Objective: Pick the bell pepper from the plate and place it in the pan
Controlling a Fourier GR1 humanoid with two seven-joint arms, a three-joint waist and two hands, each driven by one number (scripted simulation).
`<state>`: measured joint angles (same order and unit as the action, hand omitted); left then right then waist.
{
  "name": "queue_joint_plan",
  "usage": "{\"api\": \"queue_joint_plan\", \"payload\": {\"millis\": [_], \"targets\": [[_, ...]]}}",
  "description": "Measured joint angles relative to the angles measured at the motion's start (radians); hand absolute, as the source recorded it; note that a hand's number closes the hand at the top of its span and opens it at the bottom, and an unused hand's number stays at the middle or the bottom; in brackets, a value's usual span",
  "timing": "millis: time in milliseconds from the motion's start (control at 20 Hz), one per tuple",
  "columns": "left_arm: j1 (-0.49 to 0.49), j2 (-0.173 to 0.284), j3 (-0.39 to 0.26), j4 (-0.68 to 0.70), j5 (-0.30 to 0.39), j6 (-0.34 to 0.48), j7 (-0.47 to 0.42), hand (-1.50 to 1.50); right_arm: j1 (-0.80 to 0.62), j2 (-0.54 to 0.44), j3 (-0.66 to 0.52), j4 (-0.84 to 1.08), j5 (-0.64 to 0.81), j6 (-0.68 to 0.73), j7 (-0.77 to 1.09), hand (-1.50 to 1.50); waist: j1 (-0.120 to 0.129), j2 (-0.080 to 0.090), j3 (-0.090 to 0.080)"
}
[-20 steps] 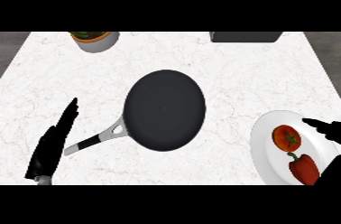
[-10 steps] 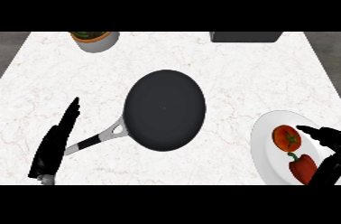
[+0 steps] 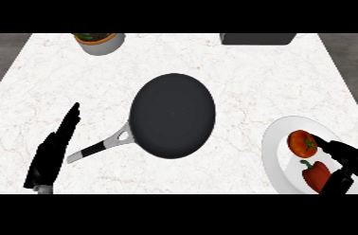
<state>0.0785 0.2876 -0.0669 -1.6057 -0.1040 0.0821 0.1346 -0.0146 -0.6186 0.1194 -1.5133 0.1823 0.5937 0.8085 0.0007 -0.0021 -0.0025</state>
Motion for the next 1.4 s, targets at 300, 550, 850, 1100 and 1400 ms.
{"api": "queue_joint_plan", "payload": {"millis": [300,550,850,1100,1400], "targets": [[0.009,-0.016,0.023,-0.017,-0.018,-0.032,0.008,0.0,-0.013,0.056,-0.031,0.058,0.083,-0.001,-0.051,1.5,0.0,-0.002,-0.003],[0.006,-0.031,0.037,0.004,-0.031,-0.038,-0.01,0.0,-0.009,0.082,-0.067,0.086,0.127,-0.037,-0.128,1.5,-0.002,-0.006,-0.011],[0.002,-0.04,0.041,-0.004,-0.043,-0.041,0.006,0.0,0.034,0.135,-0.089,0.057,0.131,-0.07,-0.127,1.5,-0.007,-0.01,-0.017],[0.029,-0.036,0.058,-0.006,-0.042,-0.032,0.004,0.0,0.138,0.3,-0.046,-0.098,0.259,-0.31,0.078,1.5,-0.039,-0.025,-0.022],[0.047,-0.029,0.07,-0.012,-0.043,-0.029,0.005,0.0,0.262,0.447,0.07,-0.252,0.534,-0.528,0.243,1.5,-0.055,-0.027,-0.02]]}}
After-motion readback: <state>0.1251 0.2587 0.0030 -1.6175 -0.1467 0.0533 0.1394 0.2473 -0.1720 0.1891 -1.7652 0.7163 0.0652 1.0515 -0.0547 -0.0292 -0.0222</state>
